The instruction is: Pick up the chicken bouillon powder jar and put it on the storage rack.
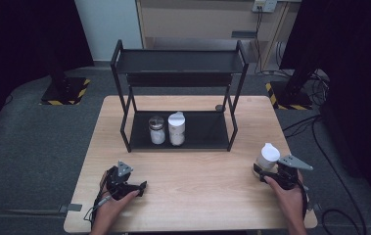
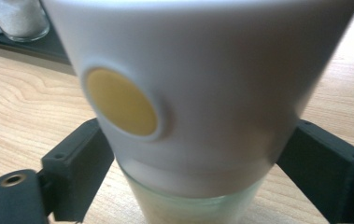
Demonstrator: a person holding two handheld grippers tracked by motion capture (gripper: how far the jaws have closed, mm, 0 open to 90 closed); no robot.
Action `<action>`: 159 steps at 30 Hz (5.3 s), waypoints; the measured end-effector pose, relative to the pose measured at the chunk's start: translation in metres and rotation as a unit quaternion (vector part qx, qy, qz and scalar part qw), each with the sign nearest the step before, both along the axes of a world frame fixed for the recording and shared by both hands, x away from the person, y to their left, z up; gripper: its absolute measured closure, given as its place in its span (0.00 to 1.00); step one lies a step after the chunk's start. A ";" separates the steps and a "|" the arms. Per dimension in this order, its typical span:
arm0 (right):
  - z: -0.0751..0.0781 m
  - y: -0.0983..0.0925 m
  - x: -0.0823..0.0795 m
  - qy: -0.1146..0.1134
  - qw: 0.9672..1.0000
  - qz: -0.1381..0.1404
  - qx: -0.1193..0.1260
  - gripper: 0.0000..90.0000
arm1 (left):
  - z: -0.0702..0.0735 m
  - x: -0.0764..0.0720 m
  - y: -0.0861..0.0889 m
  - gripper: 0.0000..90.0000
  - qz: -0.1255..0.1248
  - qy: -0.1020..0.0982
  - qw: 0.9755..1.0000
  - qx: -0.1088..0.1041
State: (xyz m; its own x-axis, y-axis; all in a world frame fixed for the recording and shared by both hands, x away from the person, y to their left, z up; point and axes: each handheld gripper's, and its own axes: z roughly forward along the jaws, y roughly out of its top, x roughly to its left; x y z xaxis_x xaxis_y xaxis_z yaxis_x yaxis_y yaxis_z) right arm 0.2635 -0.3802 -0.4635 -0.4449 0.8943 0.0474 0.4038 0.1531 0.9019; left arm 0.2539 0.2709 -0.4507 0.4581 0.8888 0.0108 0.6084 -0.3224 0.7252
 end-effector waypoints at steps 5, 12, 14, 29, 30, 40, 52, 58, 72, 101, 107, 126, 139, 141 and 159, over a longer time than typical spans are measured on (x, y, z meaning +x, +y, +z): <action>-0.002 0.000 0.000 -0.002 1.000 -0.001 0.000 0.21 | 0.000 0.000 0.000 0.00 0.000 0.000 1.000 0.000; -0.001 0.006 0.001 -0.008 1.000 0.002 -0.012 0.32 | 0.000 0.000 0.000 0.00 0.000 0.000 1.000 0.000; -0.002 0.007 0.001 -0.007 1.000 0.001 -0.015 0.34 | 0.000 0.000 0.000 0.00 0.000 0.000 1.000 0.000; 0.006 0.013 -0.003 -0.006 1.000 0.005 -0.024 0.35 | 0.000 0.000 0.000 0.00 0.000 0.000 1.000 0.000; 0.007 0.014 -0.003 -0.009 1.000 0.007 -0.023 0.35 | 0.000 0.000 0.000 0.00 0.000 0.000 1.000 0.000; 0.021 0.040 -0.005 -0.003 0.998 0.051 -0.032 0.35 | 0.000 0.000 0.000 0.00 0.000 0.000 1.000 0.000; 0.031 0.089 -0.006 -0.004 0.993 0.116 -0.029 0.35 | 0.000 0.000 0.000 0.00 0.000 0.000 1.000 0.000; 0.033 0.108 -0.004 0.003 0.991 0.128 -0.031 0.35 | 0.000 0.000 0.000 0.00 0.000 -0.001 1.000 0.001; 0.058 0.143 0.010 -0.004 0.992 0.119 -0.035 0.35 | 0.000 0.000 -0.001 0.00 0.000 -0.001 1.000 0.001; 0.069 0.179 0.051 0.001 0.995 0.092 -0.032 0.35 | 0.000 0.000 -0.001 0.00 0.000 -0.001 1.000 0.002; 0.066 0.187 0.060 0.002 0.996 0.088 -0.034 0.35 | 0.000 0.000 -0.001 0.00 0.000 -0.001 1.000 0.002; 0.057 0.199 0.089 0.003 0.997 0.064 -0.035 0.35 | 0.000 0.000 -0.001 0.00 0.000 -0.001 1.000 0.002; 0.053 0.207 0.106 0.007 0.998 0.054 -0.037 0.35 | 0.000 0.000 0.000 0.00 0.000 0.000 1.000 0.002; 0.052 0.209 0.108 0.008 0.998 0.052 -0.037 0.35 | 0.000 0.000 0.000 0.00 0.000 0.000 1.000 0.002; 0.047 0.218 0.123 0.012 0.998 0.048 -0.044 0.35 | 0.000 0.000 0.000 0.00 -0.001 0.000 1.000 0.002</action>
State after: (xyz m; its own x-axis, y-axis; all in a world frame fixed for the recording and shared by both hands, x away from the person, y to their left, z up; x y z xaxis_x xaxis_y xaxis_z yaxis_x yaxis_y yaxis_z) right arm 0.3865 -0.1625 -0.4167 -0.5291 0.8484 -0.0172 0.4045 0.2699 0.8738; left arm 0.2537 0.2707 -0.4504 0.4595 0.8881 0.0143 0.6076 -0.3260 0.7242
